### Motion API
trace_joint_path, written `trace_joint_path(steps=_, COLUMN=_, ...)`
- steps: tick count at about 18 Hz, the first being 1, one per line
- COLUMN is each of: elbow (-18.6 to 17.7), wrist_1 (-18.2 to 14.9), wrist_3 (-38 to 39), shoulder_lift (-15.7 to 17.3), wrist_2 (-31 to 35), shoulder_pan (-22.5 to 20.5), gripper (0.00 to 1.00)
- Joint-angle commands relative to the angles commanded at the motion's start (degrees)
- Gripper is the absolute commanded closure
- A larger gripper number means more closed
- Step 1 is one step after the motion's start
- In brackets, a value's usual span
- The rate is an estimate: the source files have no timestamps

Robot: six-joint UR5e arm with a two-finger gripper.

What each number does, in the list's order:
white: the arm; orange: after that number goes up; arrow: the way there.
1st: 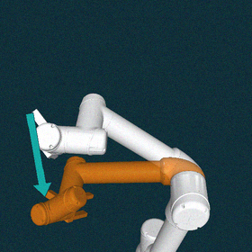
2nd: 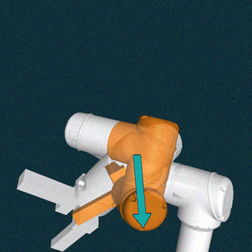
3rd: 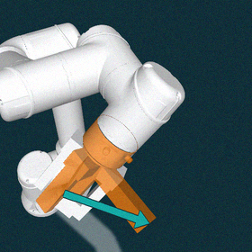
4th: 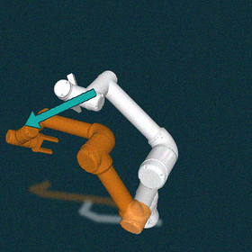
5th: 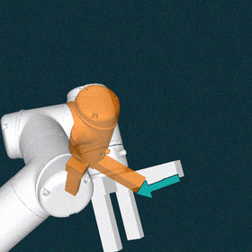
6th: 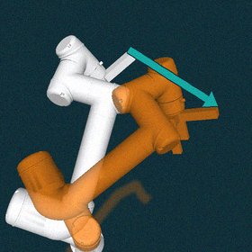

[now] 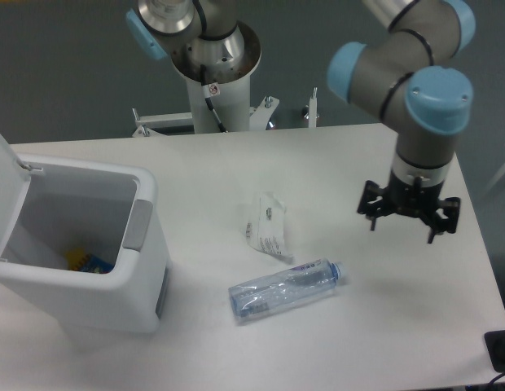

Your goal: Open the trash can

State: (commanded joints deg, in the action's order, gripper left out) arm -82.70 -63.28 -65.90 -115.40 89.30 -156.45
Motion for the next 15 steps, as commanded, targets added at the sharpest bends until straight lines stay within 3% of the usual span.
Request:
trace_joint_path(steps=5, elbow=-0.09, wrist_1=0.09, wrist_3=-6.96, shoulder_lift=-0.61, wrist_2=0.00, shoulder_pan=0.09, gripper=0.00)
trace_joint_path(steps=15, elbow=-1.14, wrist_1=0.62, wrist_3=-7.14, shoulder_lift=-0.97, wrist_2=0.18, shoulder_pan=0.70, gripper=0.00)
